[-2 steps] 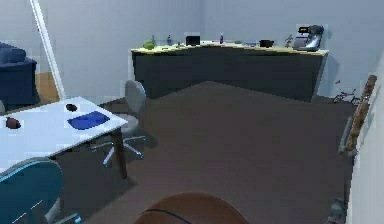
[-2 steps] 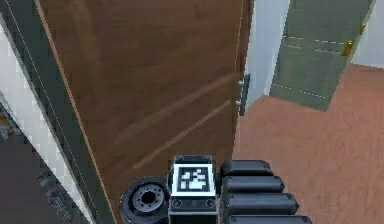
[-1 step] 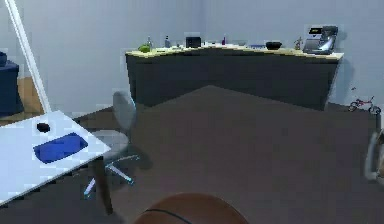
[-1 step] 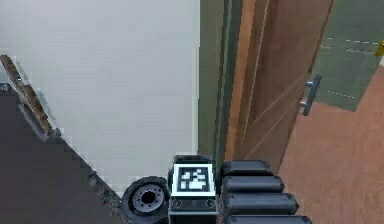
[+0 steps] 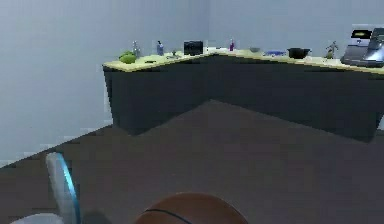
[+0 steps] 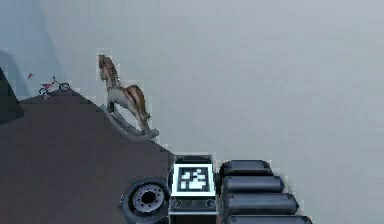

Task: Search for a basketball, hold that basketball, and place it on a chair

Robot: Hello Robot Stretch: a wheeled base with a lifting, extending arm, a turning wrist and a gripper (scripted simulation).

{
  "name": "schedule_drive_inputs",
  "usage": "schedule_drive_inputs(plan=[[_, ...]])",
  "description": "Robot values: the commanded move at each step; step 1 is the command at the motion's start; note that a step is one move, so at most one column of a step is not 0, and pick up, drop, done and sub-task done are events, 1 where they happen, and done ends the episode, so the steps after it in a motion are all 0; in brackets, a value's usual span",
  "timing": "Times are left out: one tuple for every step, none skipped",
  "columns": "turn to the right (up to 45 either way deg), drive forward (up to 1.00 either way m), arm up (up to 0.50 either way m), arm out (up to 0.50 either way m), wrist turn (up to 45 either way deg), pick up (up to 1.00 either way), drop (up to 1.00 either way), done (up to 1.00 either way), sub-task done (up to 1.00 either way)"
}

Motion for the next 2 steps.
schedule_drive_inputs(plan=[[0.0,0.85,0.0,0.0,0.0,0.0,0.0,0.0,0.0],[-45.0,0.0,0.0,0.0,0.0,0.0,0.0,0.0,0.0]])
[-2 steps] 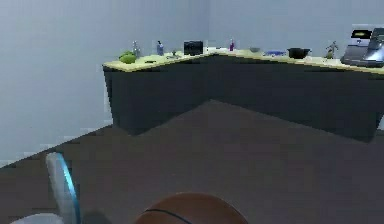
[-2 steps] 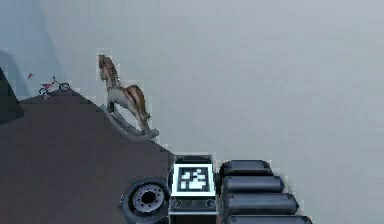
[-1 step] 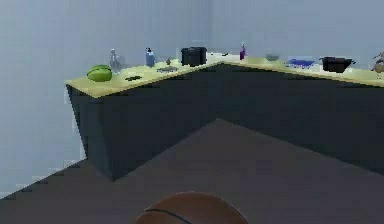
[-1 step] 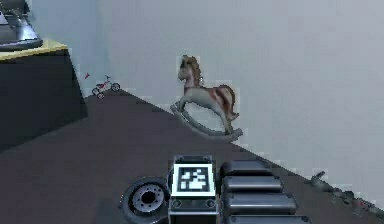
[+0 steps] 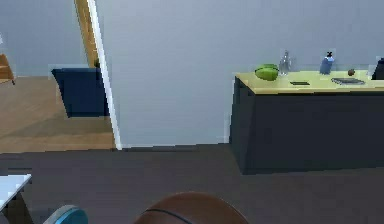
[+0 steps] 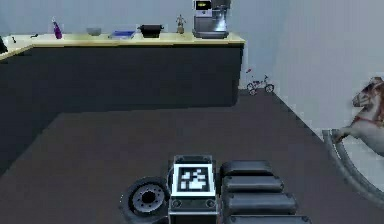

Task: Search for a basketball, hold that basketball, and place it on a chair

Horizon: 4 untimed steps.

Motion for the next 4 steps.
schedule_drive_inputs(plan=[[0.0,0.45,0.0,0.0,0.0,0.0,0.0,0.0,0.0],[-45.0,0.0,0.0,0.0,0.0,0.0,0.0,0.0,0.0],[-42.0,0.0,0.0,0.0,0.0,0.0,0.0,0.0,0.0],[45.0,0.0,0.0,0.0,0.0,0.0,0.0,0.0,0.0]])
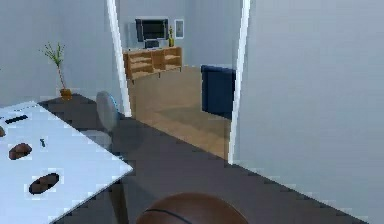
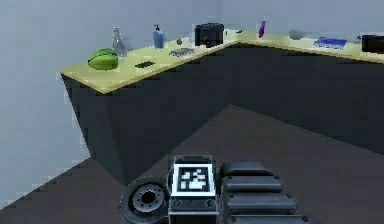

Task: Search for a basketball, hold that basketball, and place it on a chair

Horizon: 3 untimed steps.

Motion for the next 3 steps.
schedule_drive_inputs(plan=[[42.0,0.0,0.0,0.0,0.0,0.0,0.0,0.0,0.0],[3.0,0.0,0.0,0.0,0.0,0.0,0.0,0.0,0.0],[-45.0,0.0,0.0,0.0,0.0,0.0,0.0,0.0,0.0]])
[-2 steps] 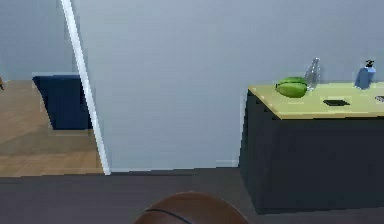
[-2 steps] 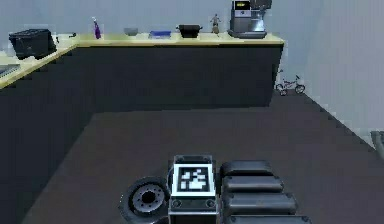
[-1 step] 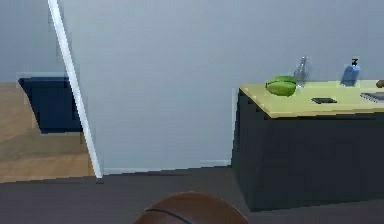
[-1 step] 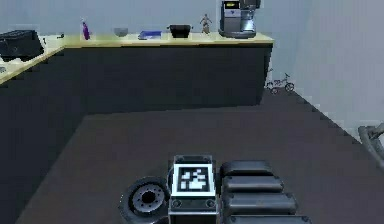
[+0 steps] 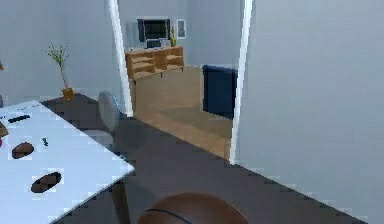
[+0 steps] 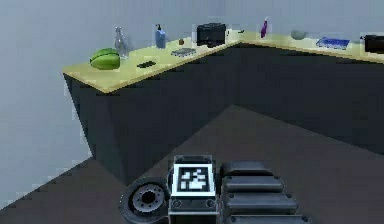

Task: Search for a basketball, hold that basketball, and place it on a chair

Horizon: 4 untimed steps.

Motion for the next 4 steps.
schedule_drive_inputs(plan=[[-45.0,0.0,0.0,0.0,0.0,0.0,0.0,0.0,0.0],[-3.0,0.0,0.0,0.0,0.0,0.0,0.0,0.0,0.0],[45.0,0.0,0.0,0.0,0.0,0.0,0.0,0.0,0.0],[45.0,0.0,0.0,0.0,0.0,0.0,0.0,0.0,0.0]])
